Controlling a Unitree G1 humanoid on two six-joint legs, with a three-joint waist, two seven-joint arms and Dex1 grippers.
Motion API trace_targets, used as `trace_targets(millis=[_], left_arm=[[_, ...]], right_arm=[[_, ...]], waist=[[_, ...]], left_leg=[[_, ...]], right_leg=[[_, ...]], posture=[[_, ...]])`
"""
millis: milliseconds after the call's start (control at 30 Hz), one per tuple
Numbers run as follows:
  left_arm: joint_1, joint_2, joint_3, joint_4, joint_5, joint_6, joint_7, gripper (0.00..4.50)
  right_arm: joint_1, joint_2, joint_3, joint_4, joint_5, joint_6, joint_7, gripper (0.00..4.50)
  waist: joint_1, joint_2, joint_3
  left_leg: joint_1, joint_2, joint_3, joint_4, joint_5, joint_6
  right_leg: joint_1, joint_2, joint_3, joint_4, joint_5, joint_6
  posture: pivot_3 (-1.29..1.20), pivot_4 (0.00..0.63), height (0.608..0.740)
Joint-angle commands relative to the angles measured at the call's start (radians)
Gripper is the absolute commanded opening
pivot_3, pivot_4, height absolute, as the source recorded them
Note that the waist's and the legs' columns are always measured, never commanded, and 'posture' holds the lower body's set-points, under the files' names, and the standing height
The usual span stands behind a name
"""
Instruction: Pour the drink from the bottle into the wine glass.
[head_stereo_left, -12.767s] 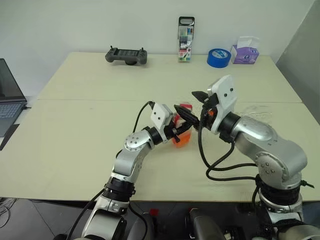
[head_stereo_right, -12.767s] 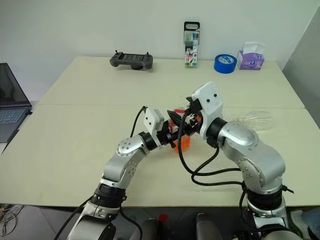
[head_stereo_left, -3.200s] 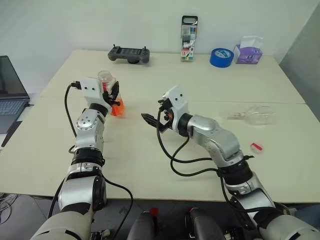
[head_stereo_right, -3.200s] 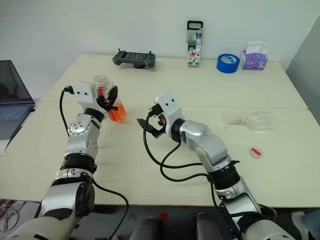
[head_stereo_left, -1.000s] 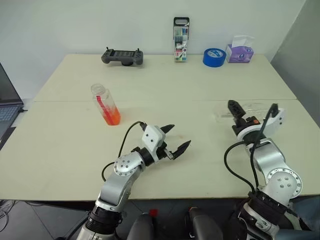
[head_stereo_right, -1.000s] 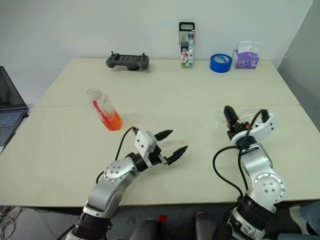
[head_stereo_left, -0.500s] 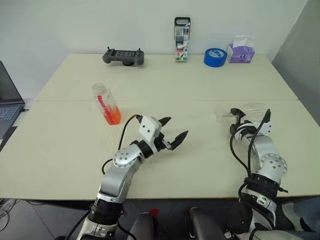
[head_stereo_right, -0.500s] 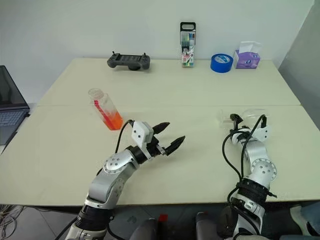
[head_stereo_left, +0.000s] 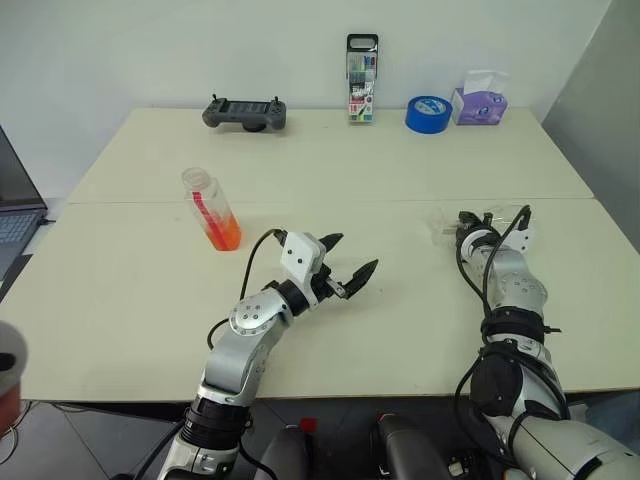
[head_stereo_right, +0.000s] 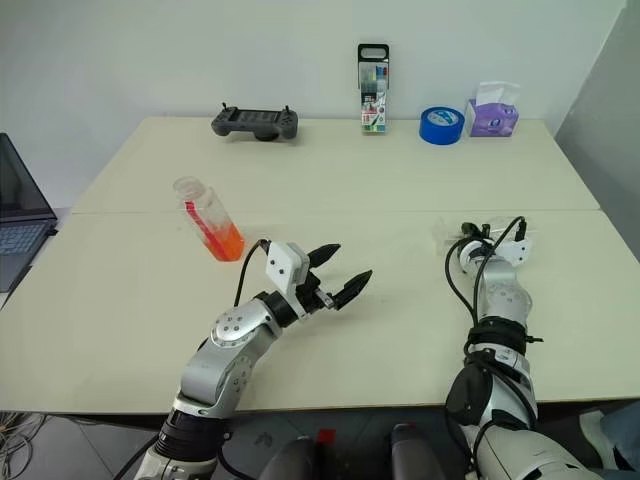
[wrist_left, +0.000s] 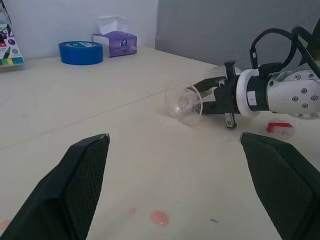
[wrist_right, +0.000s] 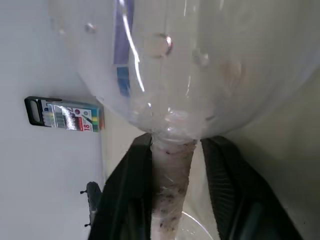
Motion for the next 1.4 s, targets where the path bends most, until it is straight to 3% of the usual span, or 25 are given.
trace_targets(millis=[33,133,233,367,467,567,800,1100,1400], left_arm=[[-0.015,0.008,0.016,-0.025,0.008,-0.015,0.01,4.5],[-0.009,0.018,0.034,-0.07,-0.007,0.019,0.022,4.5],[0.017,0.037,0.048,-0.127,-0.023,0.06,0.031,4.5],[0.147,0.109,0.095,-0.246,-0.046,0.124,0.026,4.5],[0.25,0.161,0.132,-0.338,-0.071,0.159,0.021,4.5],[0.332,0.194,0.213,-0.42,-0.122,0.2,0.032,4.5],[0.394,0.237,0.35,-0.477,-0.187,0.243,0.052,4.5],[0.414,0.245,0.35,-0.491,-0.188,0.249,0.079,4.5],[0.35,0.255,0.316,-0.436,-0.178,0.247,0.074,4.5]], right_arm=[[0.028,0.021,0.07,-0.218,-0.007,0.044,0.012,0.22],[0.104,0.018,0.305,-0.549,-0.092,0.151,0.08,0.21],[0.161,-0.026,0.551,-0.698,-0.267,0.158,0.208,0.21],[0.145,-0.003,0.853,-0.543,-0.632,-0.087,0.343,0.21],[0.081,0.052,0.967,-0.301,-0.853,-0.336,0.372,0.21],[0.021,0.107,0.983,-0.103,-0.949,-0.511,0.382,0.21],[0.007,0.145,0.936,0.12,-1.006,-0.67,0.452,0.21],[0.097,0.077,0.87,0.159,-1.059,-0.719,0.42,0.21],[0.147,0.062,0.844,0.12,-1.062,-0.653,0.456,0.21]], waist=[[0.001,0.001,0.0],[-0.001,0.006,0.004],[-0.009,0.007,0.004],[-0.017,0.006,0.003],[-0.012,0.006,0.003],[0.001,0.002,0.006],[0.015,0.0,0.005],[0.016,0.001,0.005],[0.018,0.0,0.005]], left_leg=[[0.0,0.0,0.0,0.0,0.0,0.0],[-0.002,0.0,0.0,0.0,0.0,0.0],[-0.002,0.001,-0.001,0.0,0.0,0.0],[0.004,0.001,0.0,-0.003,-0.001,0.001],[0.005,0.002,0.0,-0.005,-0.001,0.001],[0.002,0.002,-0.002,-0.004,-0.001,0.001],[0.001,-0.001,-0.006,0.001,-0.001,0.0],[0.002,0.0,-0.006,0.001,-0.001,0.0],[0.004,0.0,-0.006,0.001,-0.001,0.0]], right_leg=[[0.0,0.0,0.0,0.0,0.0,0.0],[-0.002,0.0,0.0,0.0,0.0,0.0],[-0.003,0.0,0.001,0.0,0.0,0.0],[0.0,0.002,0.001,0.0,0.0,0.0],[-0.001,0.003,0.0,0.0,-0.001,0.0],[-0.002,0.001,0.0,0.0,-0.001,-0.001],[0.0,-0.003,0.0,-0.002,-0.001,-0.001],[0.0,-0.002,-0.001,-0.001,-0.001,-0.001],[0.003,-0.002,-0.001,-0.001,-0.001,-0.001]], posture=[[0.0,0.15,0.74],[0.0,0.15,0.74],[0.0,0.15,0.74],[0.0,0.15,0.74],[0.0,0.15,0.74],[0.0,0.15,0.74],[0.0,0.15,0.74],[0.0,0.15,0.74],[0.0,0.15,0.74]])
